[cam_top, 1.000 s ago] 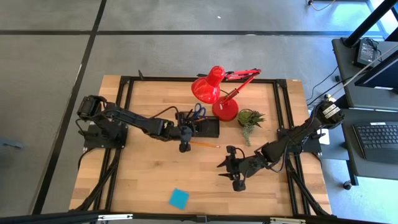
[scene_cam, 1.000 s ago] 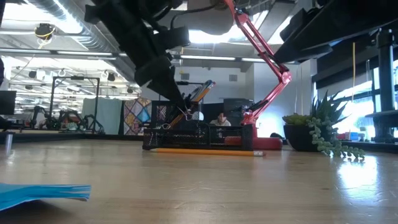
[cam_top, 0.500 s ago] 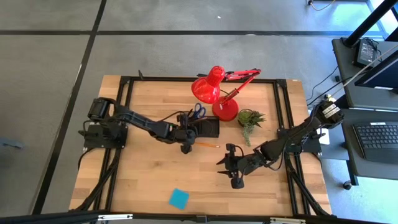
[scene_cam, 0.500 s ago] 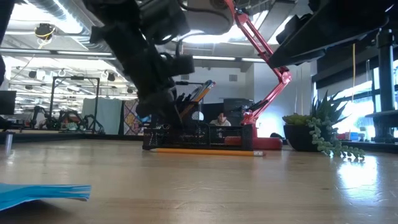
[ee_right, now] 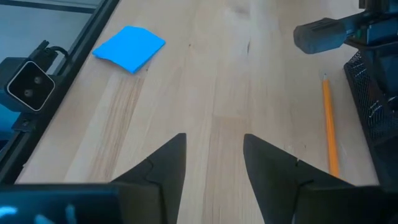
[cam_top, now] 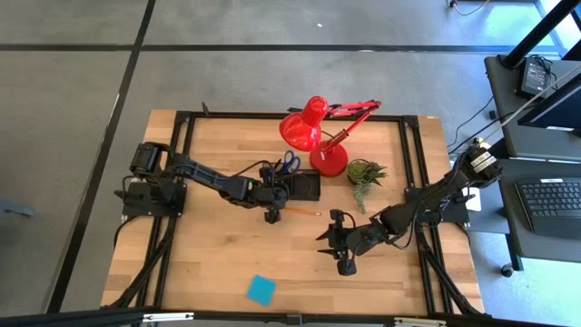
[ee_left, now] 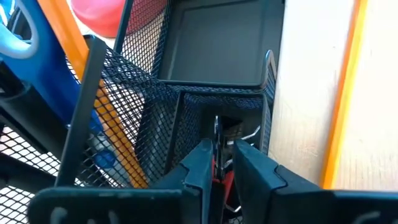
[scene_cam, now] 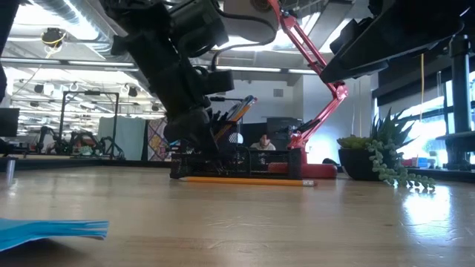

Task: Pick and place office supplies into organizer
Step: Put the black binder clip into the black desk organizer, then put the orange pencil into the black desk organizer

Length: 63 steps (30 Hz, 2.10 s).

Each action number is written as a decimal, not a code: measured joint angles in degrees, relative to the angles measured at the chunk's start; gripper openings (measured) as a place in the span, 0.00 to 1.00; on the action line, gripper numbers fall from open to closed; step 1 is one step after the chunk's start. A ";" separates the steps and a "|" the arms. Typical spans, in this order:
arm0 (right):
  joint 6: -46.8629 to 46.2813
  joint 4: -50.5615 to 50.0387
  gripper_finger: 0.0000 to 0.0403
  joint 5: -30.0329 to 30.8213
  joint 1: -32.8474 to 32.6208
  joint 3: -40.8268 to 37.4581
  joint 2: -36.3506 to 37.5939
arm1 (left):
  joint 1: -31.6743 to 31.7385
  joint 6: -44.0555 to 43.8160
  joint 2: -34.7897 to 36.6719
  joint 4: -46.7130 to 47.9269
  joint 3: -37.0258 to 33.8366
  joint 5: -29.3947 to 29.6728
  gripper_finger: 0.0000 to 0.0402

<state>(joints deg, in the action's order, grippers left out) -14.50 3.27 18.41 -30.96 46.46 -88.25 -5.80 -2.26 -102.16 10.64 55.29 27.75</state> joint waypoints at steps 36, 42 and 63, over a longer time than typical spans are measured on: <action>-1.79 -1.81 0.40 0.00 0.02 0.02 0.00 | -4.91 5.82 7.53 -19.74 -6.68 -18.32 0.22; -1.66 -1.99 0.40 0.00 0.04 0.02 0.00 | -1.14 4.46 7.51 -29.19 -12.96 -25.62 0.22; -0.02 -2.14 0.40 0.00 0.04 0.02 0.00 | -0.42 5.49 0.12 -32.74 -14.64 -21.62 0.43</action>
<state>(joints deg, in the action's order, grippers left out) -14.52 1.13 18.41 -30.92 46.48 -88.25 -6.22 3.23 -102.04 -22.10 40.64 6.13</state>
